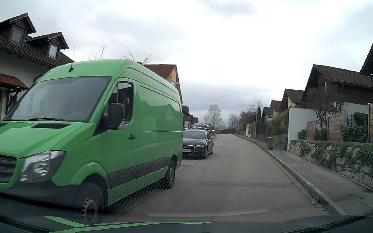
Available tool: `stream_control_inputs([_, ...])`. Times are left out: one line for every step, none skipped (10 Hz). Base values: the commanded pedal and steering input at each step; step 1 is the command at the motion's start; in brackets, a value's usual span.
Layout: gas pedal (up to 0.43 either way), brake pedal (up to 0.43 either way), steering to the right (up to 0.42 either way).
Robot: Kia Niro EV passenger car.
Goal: Follow the waypoints while adhering to traffic rules and regulations
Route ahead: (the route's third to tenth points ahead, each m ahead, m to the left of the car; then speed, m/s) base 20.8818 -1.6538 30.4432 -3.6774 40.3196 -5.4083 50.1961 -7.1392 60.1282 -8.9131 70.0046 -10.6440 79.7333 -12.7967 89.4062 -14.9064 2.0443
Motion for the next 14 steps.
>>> stream_control_inputs([0.087, 0.000, 0.563])
stream_control_inputs([0.087, 0.000, 0.500])
stream_control_inputs([0.087, 0.000, 0.429])
stream_control_inputs([0.098, 0.000, 0.362])
stream_control_inputs([0.138, 0.000, 0.304])
stream_control_inputs([0.189, 0.000, 0.254])
stream_control_inputs([0.189, 0.000, 0.217])
stream_control_inputs([0.189, 0.000, 0.184])
stream_control_inputs([0.189, 0.000, 0.147])
stream_control_inputs([0.189, 0.000, 0.106])
stream_control_inputs([0.189, 0.000, 0.082])
stream_control_inputs([0.189, 0.000, 0.053])
stream_control_inputs([0.189, 0.000, 0.031])
stream_control_inputs([0.189, 0.000, 0.017])
